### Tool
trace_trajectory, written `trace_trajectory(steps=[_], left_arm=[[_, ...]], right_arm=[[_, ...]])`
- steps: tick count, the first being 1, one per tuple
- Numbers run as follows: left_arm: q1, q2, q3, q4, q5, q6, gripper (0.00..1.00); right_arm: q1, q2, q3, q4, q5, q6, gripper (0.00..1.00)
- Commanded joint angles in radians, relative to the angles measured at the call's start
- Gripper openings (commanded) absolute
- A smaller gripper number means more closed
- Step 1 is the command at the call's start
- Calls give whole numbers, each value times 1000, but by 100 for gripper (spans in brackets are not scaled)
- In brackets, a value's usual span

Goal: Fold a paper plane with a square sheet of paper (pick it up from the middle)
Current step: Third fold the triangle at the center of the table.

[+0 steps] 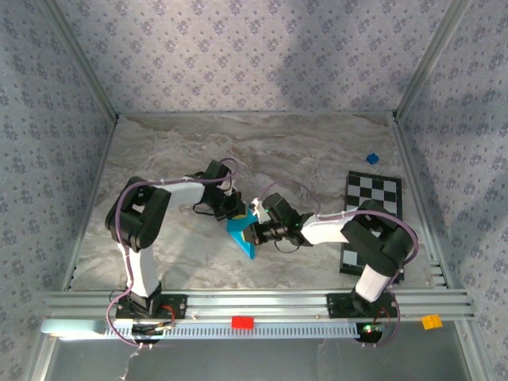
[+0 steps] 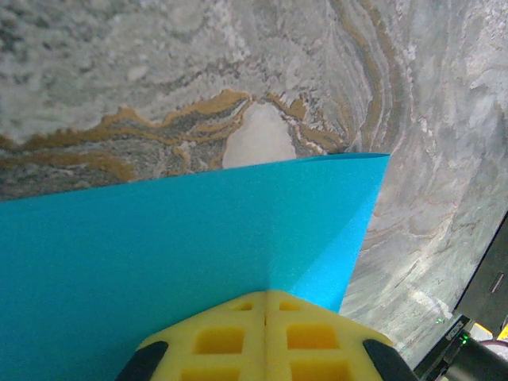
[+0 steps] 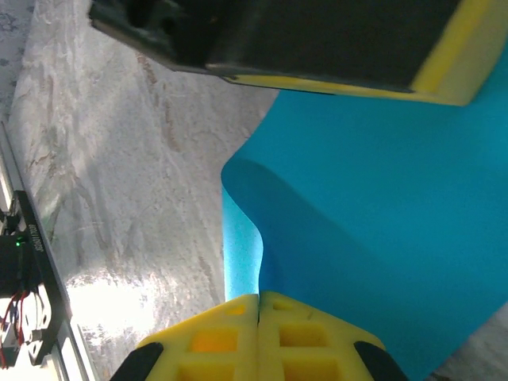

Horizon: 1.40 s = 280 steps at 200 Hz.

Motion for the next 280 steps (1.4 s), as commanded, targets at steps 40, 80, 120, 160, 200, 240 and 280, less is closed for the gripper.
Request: trace_trajectory(steps=[40,80,120,160,200,240,280], left_arm=[[-1,18,-53,-23,-75,-8,1],[-1,18,-53,-21,-78,-11,1],[-1,16,-53,-23,-80,-13,2],[-2,17,-50,-24,-79,-14,1],[-1,16,-49,-24,-80,-16,1],[0,14,-49,-26,-79,-16,1],[-2,15,-50,-24,-78,-19,1]], right_arm=[[-16,22,24,-45,-7,-24,0],[-23,30,31,-51,-2,-28,0],[-26,24,35,-67,4,-34,0],[-31,20,42,-91,19,-47,0],[-34,21,49,-102,19,-51,0],[-37,29,61,-114,11,-61,0],[-39,41,80,-141,8,-76,0]])
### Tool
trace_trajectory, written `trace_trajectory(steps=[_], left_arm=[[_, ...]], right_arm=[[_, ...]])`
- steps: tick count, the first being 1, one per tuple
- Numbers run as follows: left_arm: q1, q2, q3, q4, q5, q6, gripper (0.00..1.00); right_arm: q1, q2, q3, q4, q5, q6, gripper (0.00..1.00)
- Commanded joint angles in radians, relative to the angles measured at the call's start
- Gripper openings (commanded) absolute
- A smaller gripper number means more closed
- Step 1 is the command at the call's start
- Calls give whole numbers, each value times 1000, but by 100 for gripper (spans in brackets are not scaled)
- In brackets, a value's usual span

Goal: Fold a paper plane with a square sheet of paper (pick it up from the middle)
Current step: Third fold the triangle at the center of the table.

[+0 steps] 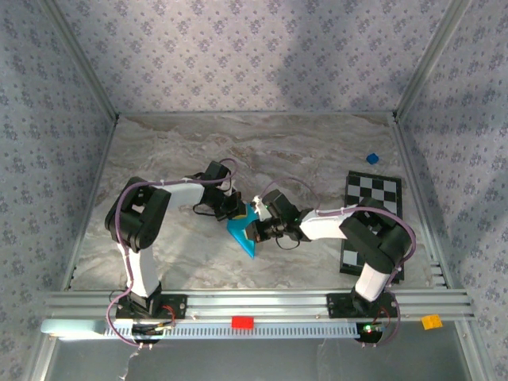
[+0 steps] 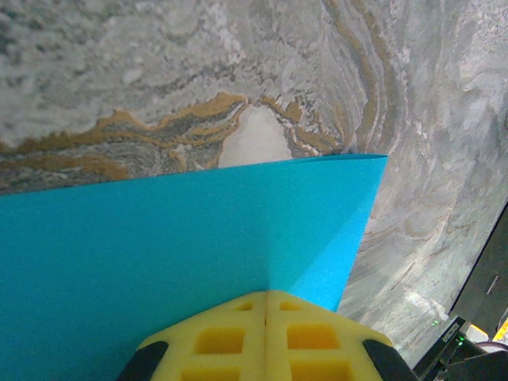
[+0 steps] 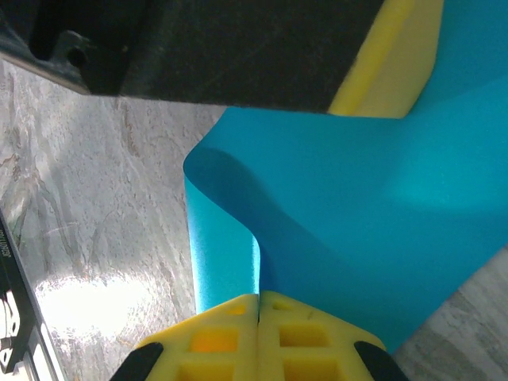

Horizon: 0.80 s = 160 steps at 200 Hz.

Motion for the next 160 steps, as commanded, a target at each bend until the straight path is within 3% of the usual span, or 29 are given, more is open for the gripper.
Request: trace_trajectory(steps=[1,160], left_arm=[[-2,19,-35,-56,-82,-7,1],[-1,19,-25,-66,-77,2,1]], right_arm=[[-9,19,32,-48,-1,-29,0],[-10,36,33,-67,1,-31,0]])
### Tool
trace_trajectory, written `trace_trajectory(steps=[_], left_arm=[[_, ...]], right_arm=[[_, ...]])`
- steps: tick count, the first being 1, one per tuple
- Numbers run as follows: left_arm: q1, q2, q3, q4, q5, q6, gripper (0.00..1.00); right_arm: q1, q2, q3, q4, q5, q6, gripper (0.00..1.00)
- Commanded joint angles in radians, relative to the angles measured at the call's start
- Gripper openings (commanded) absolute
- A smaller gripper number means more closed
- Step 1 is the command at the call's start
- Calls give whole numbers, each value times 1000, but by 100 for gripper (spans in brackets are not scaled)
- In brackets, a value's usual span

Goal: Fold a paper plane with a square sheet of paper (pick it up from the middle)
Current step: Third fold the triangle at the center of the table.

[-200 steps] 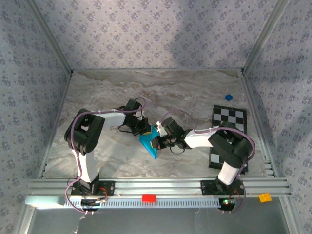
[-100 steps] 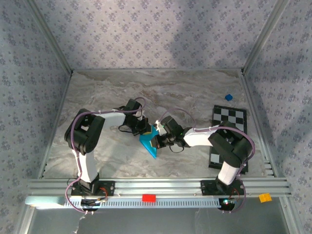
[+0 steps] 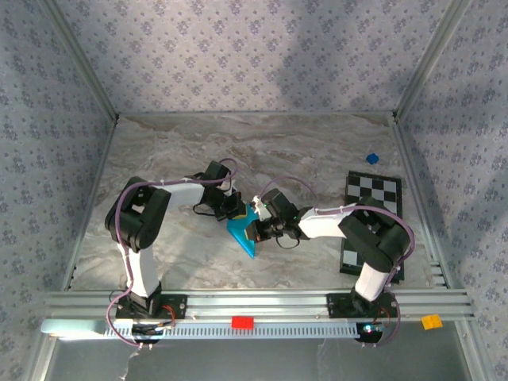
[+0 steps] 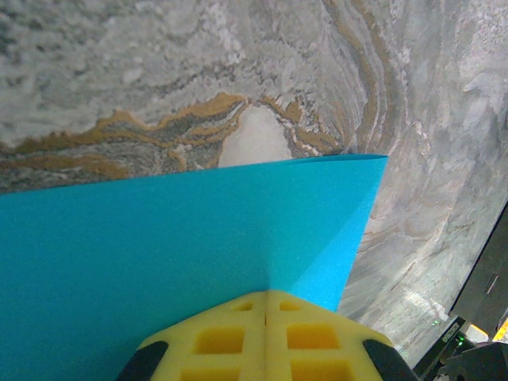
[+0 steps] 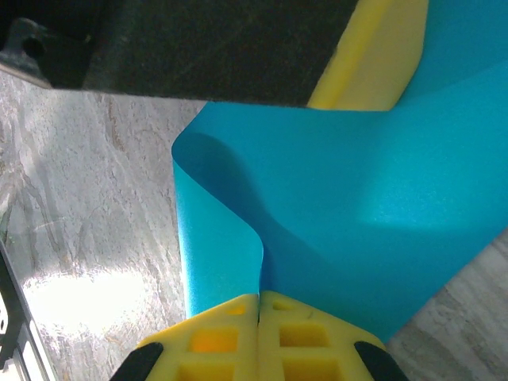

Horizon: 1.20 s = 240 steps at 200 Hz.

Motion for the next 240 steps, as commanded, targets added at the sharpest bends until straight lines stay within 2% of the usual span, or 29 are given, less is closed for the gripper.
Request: trace_trajectory(steps=[1,120,170,195,219,240], left_arm=[[-1,19,-25,-67,-78,2,1],[0,10,-1,-81,-78,13,2],[28,-50,95,-130,-43,38,12],[49,-99,166,-221,-89,57,19],[73,-199,107,-182,-100,3,28],[75,-295,20,-127,-89,-37,25]], right_arm=[[-5,23,11,-17,1,-14,0],[-6,55,9,-16,4,-17,0],[-7,71,10,-3,-15,-19,0],[-7,84,28,-34,-24,-32,0],[-8,79,20,-41,-24,-35,0],[-9,75,15,-49,-16,-34,0]])
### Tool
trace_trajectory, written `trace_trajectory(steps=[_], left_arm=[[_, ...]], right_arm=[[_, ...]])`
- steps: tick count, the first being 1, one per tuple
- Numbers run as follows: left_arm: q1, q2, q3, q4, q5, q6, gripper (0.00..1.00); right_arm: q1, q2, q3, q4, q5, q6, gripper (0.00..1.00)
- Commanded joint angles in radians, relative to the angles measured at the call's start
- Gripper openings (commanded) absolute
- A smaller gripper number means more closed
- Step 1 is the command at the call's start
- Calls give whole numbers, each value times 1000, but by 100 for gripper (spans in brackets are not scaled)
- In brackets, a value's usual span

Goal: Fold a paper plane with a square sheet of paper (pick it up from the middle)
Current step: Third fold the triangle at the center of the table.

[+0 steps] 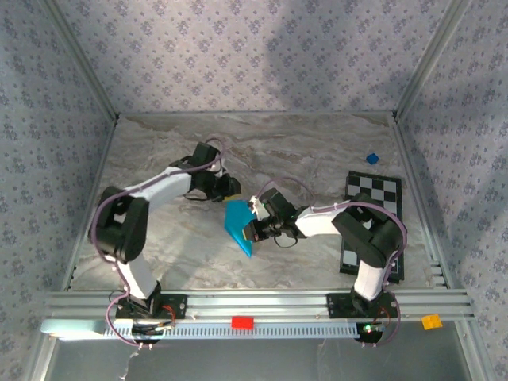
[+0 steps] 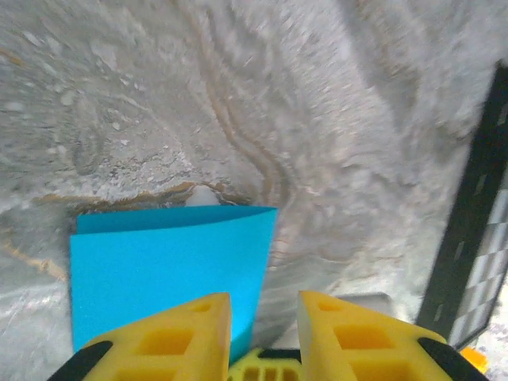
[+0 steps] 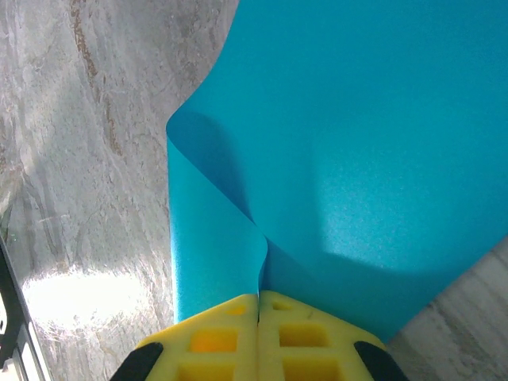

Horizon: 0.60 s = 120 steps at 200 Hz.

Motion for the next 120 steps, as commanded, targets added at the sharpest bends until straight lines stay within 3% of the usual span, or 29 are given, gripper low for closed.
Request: trace_trajectory(steps=[1,29,41,61,96,120], left_arm=[[3,-112,-87,20,-1,-49,25],[0,-244,-263,168,70,-130,11],[-8,-295,-358,282,108,-197,0],[-39,-370,-504,471,133,-304,0],[-59,-485,-654,541,56,-353,0],[-62,-478,-683,578,57,-367,0]], right_arm=[[-5,21,-8,-74,18,-18,0],[-6,16,-18,-60,29,-5,0],[-6,18,-17,-59,39,1,0],[-7,18,-16,-57,39,9,0],[-9,22,-12,-69,39,5,0],[-9,31,-4,-85,35,-2,0]])
